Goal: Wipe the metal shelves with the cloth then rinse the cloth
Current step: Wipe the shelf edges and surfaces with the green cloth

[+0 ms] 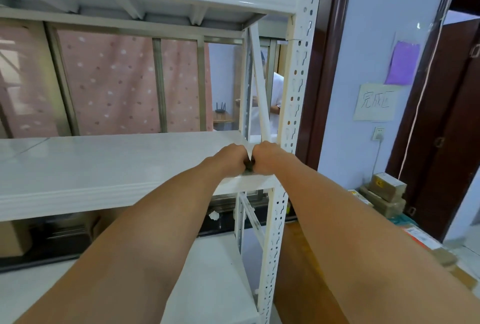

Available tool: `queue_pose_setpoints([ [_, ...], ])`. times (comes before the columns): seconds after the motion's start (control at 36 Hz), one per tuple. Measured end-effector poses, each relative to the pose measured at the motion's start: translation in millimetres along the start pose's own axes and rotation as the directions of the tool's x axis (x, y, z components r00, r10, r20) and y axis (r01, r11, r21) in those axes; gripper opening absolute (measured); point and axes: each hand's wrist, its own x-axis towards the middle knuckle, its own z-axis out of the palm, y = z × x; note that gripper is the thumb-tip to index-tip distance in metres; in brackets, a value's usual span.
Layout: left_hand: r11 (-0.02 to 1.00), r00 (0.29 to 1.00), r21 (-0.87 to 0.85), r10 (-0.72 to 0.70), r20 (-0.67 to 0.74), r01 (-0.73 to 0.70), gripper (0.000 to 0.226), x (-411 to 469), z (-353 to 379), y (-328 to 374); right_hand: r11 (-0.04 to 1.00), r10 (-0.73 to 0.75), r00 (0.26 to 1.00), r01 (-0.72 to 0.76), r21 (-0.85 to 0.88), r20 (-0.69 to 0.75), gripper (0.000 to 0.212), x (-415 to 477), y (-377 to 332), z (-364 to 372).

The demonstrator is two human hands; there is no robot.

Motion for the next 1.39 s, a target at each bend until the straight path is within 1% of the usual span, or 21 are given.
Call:
queue_pose_setpoints([
  [0.08,1.0,1.0,0.01,0.016,-0.001,-0.016,0.019,-14.4,-3.3,0.6,0.996,-0.009,1.0,0.006,0.087,0.03,0.017,-14.2,-0.4,-3.2],
  [0.17,0.999,1.0,0.027,0.022,-0.017,-0.021,0.025,-27.5,-6.4,-5.1,0.985,-0.05,0.998,0.044,0.168,0.034,0.025,-22.0,-3.9,1.4],
  [0.31,0.996,0.999,0.084,0.009,-0.045,-0.005,0.022,-52.8,-11.0,-16.8,0.964,-0.1,0.992,0.116,0.241,-0.076,0.026,-38.0,-22.4,9.9],
  [0.42,0.984,0.994,0.176,-0.003,-0.105,0.021,0.024,-73.3,-17.1,-26.9,0.964,-0.107,0.987,0.132,0.232,-0.12,0.027,-40.1,-46.4,6.8],
  [0.47,0.971,0.989,0.234,-0.005,-0.146,0.04,0.024,-81.0,-18.9,-35.3,0.968,-0.116,0.986,0.139,0.21,-0.116,0.029,-37.9,-60.2,5.9],
  [0.56,0.952,0.982,0.296,-0.017,-0.189,0.074,0.024,-89.8,-20.7,-47.7,0.975,-0.127,0.988,0.142,0.17,-0.092,0.024,-34.6,-77.5,4.9],
  [0.67,0.923,0.977,0.372,-0.018,-0.213,0.098,0.025,-100.6,-31.7,-55.1,0.971,-0.144,0.986,0.157,0.18,-0.079,0.02,-23.5,-92.3,2.6],
  [0.75,0.92,0.978,0.368,-0.059,-0.202,0.131,0.021,-101.3,-37.9,-54.4,0.969,-0.143,0.984,0.162,0.186,-0.111,0.021,-12.2,-101.8,-0.1],
  [0.83,0.922,0.977,0.345,-0.122,-0.175,0.177,0.013,-100.3,-40.7,-48.0,0.98,-0.132,0.986,0.145,0.135,-0.101,0.018,-4.1,-106.0,-4.5],
  [0.94,0.926,0.989,0.354,-0.101,-0.111,0.134,0.012,-102.6,-45.8,-44.5,0.983,-0.135,0.98,0.15,0.104,-0.144,0.014,-0.9,-103.9,-5.7],
  [1.0,0.944,0.992,0.308,-0.104,-0.07,0.12,0.01,-100.4,-46.2,-53.9,0.982,-0.152,0.976,0.167,0.092,-0.155,0.017,-2.7,-102.3,-1.8],
  [1.06,0.956,0.996,0.277,-0.092,-0.021,0.094,0.019,-99.7,-45.5,-63.0,0.973,-0.181,0.969,0.201,0.111,-0.17,0.024,-4.1,-99.6,2.3],
  [1.11,0.952,0.998,0.303,-0.051,0.023,0.042,0.034,-102.1,-44.3,-66.0,0.962,-0.191,0.966,0.219,0.162,-0.173,0.025,-6.0,-97.0,5.5],
  [1.17,0.918,1.0,0.395,0.02,0.019,-0.026,0.041,-105.6,-40.8,-64.1,0.954,-0.203,0.968,0.229,0.193,-0.148,0.026,-10.0,-95.7,7.3],
  [1.22,0.878,0.996,0.474,0.084,-0.016,-0.066,0.043,-107.1,-36.3,-62.4,0.949,-0.231,0.965,0.251,0.19,-0.124,0.023,-14.6,-94.2,6.9],
  [1.31,0.848,0.992,0.526,0.115,-0.056,-0.069,0.03,-111.5,-32.3,-61.8,0.946,-0.277,0.954,0.292,0.143,-0.114,0.023,-19.4,-92.4,5.9],
  [1.36,0.842,0.99,0.537,0.119,-0.079,-0.058,0.022,-114.9,-31.7,-63.1,0.949,-0.28,0.953,0.294,0.116,-0.118,0.022,-19.2,-92.3,6.5],
  [1.39,0.845,0.989,0.533,0.115,-0.09,-0.05,0.022,-116.7,-32.0,-63.4,0.952,-0.27,0.955,0.284,0.111,-0.125,0.023,-19.5,-93.3,6.4],
])
